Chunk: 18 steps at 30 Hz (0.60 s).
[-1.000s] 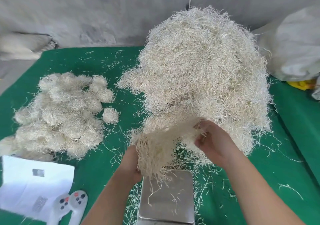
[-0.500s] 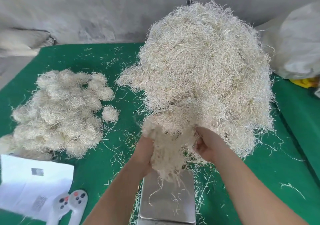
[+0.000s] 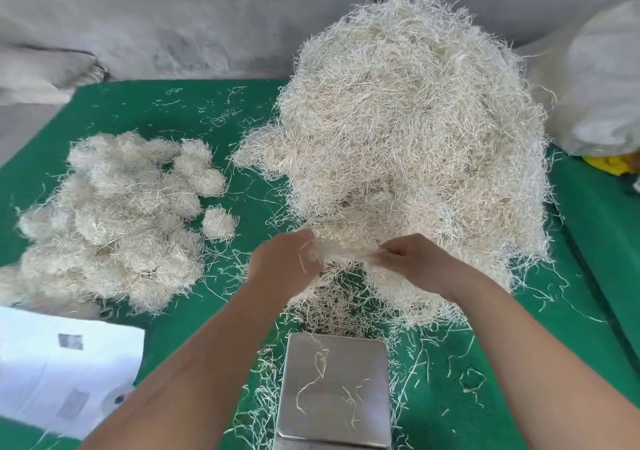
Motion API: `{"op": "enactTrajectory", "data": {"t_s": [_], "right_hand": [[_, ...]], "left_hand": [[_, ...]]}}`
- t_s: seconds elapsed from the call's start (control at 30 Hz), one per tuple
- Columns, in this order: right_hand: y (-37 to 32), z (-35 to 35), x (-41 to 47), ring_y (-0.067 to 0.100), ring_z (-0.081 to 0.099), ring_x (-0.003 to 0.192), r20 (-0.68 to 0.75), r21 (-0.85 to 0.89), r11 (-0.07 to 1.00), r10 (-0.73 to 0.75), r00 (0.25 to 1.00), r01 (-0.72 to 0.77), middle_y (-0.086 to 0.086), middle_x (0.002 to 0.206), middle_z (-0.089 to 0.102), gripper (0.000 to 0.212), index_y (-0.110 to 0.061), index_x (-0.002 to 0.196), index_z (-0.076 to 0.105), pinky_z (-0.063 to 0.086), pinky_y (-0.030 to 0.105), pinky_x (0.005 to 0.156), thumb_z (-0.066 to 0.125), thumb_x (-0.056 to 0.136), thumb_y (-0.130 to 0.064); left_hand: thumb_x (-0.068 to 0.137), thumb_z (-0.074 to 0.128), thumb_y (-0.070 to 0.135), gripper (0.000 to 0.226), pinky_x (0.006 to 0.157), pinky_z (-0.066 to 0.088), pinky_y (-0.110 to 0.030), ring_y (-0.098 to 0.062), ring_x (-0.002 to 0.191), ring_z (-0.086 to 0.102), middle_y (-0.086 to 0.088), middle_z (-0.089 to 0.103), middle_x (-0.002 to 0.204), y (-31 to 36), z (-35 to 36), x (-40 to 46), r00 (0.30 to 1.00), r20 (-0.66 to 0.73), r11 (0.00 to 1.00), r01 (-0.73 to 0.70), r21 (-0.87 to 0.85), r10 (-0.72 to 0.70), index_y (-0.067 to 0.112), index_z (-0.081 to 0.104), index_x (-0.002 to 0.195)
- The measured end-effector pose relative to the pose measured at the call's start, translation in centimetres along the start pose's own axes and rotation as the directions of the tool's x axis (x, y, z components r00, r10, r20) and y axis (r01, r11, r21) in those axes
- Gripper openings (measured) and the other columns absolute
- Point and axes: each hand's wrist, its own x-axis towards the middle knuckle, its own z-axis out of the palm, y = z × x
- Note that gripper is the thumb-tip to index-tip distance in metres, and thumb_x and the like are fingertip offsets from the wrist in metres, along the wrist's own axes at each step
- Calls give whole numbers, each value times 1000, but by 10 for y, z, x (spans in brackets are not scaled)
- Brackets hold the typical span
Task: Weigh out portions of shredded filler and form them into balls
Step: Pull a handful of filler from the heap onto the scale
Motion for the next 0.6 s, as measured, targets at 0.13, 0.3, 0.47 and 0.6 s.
{"op": "enactTrajectory", "data": {"t_s": [0.13, 0.3, 0.47, 0.6], "right_hand": [[3, -8, 2, 7, 28, 44, 21, -124, 992, -27, 999, 30, -11, 52, 40, 45, -13, 67, 59, 25, 19, 40, 68, 98, -43], [9, -12, 9, 7, 31, 41, -75, -154, 986, -74, 994, 62, -5, 53, 48, 35, -22, 72, 73, 28, 19, 40, 64, 101, -40], [21, 1, 25, 7, 31, 41, -297, -47, 998, 28, 954, -44, 1, 57, 48, 39, -1, 83, 70, 31, 24, 46, 63, 103, -35], [23, 13, 33, 16, 42, 57, -280, 397, 897, 321, 905, -196, -3, 75, 63, 18, -27, 84, 75, 39, 26, 45, 74, 94, -41]], "left_hand": [[91, 68, 42, 20, 58, 44, -21, -8, 77, 64, 21, 58, 81, -12, 4, 0, 998, -50, 997, -34, 72, 37, 37, 59, 108], [88, 68, 42, 15, 73, 60, -28, -11, 83, 68, 20, 66, 83, -22, 4, -13, 997, 36, 998, 68, -5, -68, 42, 61, 102], [90, 64, 37, 18, 44, 45, -21, -3, 46, 55, 12, 64, 60, 6, 9, -26, 926, 377, 908, 172, -382, -17, 21, 66, 82], [100, 65, 33, 26, 37, 30, -18, -2, 36, 38, 13, 48, 49, 20, 10, -39, 838, 545, 736, 392, -552, -38, 13, 61, 84]]}}
